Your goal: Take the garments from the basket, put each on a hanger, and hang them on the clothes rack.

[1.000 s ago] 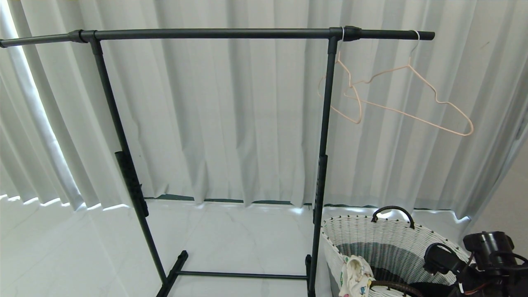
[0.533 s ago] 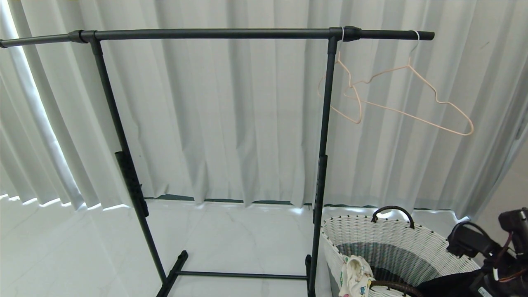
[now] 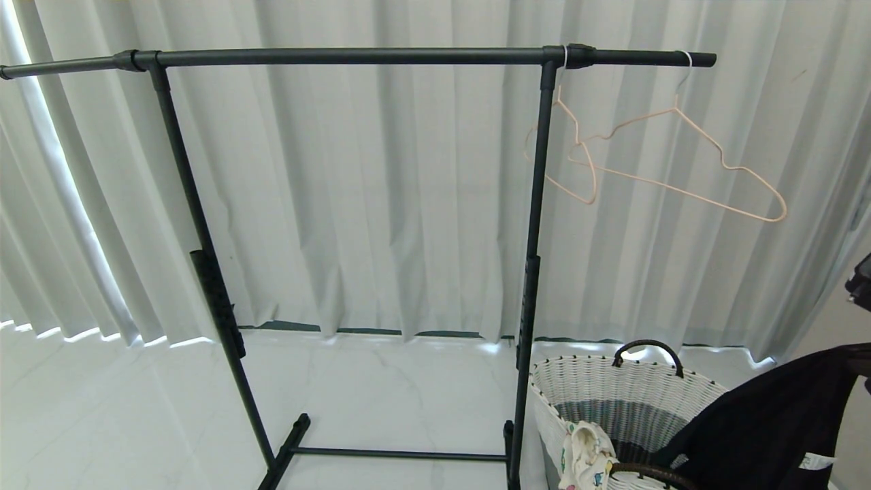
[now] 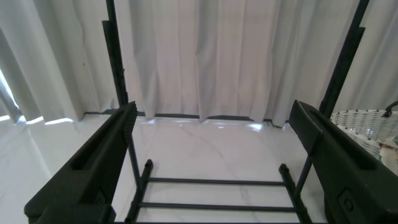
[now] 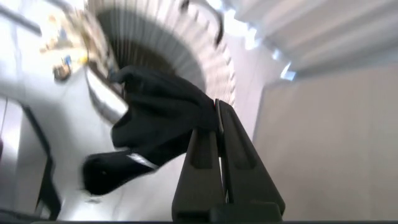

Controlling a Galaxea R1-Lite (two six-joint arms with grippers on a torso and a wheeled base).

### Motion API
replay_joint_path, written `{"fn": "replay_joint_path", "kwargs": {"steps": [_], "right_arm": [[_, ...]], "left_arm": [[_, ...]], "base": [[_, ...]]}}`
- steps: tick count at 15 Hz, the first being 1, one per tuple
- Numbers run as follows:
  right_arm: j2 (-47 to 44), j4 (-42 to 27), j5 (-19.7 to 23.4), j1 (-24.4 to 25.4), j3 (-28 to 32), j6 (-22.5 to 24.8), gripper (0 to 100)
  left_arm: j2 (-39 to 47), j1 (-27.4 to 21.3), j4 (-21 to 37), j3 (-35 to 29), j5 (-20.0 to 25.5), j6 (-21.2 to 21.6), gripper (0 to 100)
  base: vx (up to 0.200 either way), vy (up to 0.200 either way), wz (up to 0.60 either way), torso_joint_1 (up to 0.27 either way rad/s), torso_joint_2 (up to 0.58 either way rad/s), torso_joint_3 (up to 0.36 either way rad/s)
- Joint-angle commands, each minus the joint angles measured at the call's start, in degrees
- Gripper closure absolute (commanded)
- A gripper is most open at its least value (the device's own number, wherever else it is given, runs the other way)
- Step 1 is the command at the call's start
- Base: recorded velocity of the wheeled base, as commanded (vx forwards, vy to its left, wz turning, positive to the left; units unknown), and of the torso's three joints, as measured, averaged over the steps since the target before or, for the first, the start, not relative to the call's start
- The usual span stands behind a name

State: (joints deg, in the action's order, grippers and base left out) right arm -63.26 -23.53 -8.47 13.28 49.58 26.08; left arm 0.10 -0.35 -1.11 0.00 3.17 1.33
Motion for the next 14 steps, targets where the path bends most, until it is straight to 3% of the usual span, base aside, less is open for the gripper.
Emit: {"fn": "replay_joint_path", "kwargs": {"steps": [1, 11, 14], "right_arm": [[2.17, 0.06, -0.49, 1.75, 0.96, 0.03, 100], [1.91, 0.06, -1.81, 6.32, 2.28, 0.12, 100], [1.73, 0.06, -1.9, 7.38, 2.28, 0.12, 100]], "left_arm": [[0.08, 0.0, -0.03, 0.0, -0.01, -0.01, 0], [-0.01, 0.0, -0.03, 0.0, -0.01, -0.19, 0], [-0.01, 0.0, -0.03, 0.0, -0.01, -0.1, 0]], "base": [[-0.2, 0.0, 0.0, 0.007, 0.0, 0.007], [-0.2, 0.0, 0.0, 0.002, 0.0, 0.004], [0.0, 0.0, 0.0, 0.0, 0.0, 0.0]]}}
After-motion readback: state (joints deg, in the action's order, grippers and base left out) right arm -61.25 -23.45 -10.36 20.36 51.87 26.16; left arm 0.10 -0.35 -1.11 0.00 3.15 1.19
